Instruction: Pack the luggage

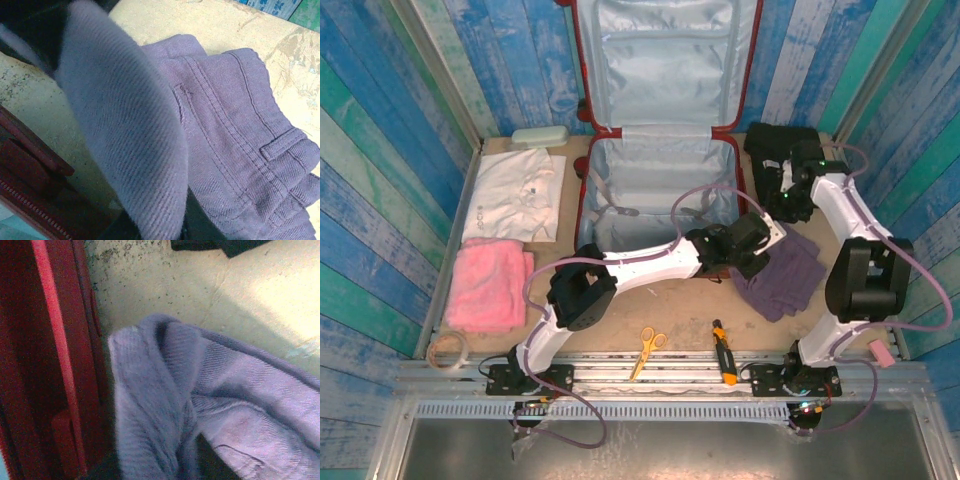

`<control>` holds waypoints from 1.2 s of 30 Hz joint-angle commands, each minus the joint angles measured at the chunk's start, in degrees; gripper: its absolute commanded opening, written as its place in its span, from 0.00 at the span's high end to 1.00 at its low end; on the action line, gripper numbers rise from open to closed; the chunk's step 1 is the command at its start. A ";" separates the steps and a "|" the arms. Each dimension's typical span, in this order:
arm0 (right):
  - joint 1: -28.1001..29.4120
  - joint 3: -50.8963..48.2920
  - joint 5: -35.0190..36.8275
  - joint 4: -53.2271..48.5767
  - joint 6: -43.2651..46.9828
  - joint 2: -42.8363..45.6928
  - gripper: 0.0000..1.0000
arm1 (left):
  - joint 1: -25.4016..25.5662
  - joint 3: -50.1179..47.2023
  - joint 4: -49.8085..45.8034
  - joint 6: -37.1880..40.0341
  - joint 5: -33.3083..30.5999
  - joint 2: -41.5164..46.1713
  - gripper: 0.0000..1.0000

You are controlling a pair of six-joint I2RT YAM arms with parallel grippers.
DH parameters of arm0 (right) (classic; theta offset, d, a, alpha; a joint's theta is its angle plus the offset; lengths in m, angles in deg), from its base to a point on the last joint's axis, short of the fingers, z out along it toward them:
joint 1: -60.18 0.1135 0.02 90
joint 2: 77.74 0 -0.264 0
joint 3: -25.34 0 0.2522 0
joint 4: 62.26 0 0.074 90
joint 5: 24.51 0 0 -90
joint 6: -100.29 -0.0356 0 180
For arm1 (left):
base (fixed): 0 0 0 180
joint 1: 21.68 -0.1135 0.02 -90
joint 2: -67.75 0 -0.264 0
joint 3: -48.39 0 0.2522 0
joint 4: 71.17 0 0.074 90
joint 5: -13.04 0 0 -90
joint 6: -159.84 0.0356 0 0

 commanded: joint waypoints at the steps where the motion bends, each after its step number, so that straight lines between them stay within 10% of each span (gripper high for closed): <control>1: 0.14 0.36 3.39 -0.29 -0.92 4.39 0.94 | -0.46 0.06 -0.66 1.16 -4.42 8.13 1.00; 12: 0.75 9.74 4.65 8.90 -7.45 6.07 1.00 | -1.35 0.18 4.76 0.13 -4.86 10.48 1.00; 36: 15.12 53.36 -8.14 19.11 -10.06 -37.81 1.00 | -19.63 -21.31 14.39 -15.61 0.35 19.69 1.00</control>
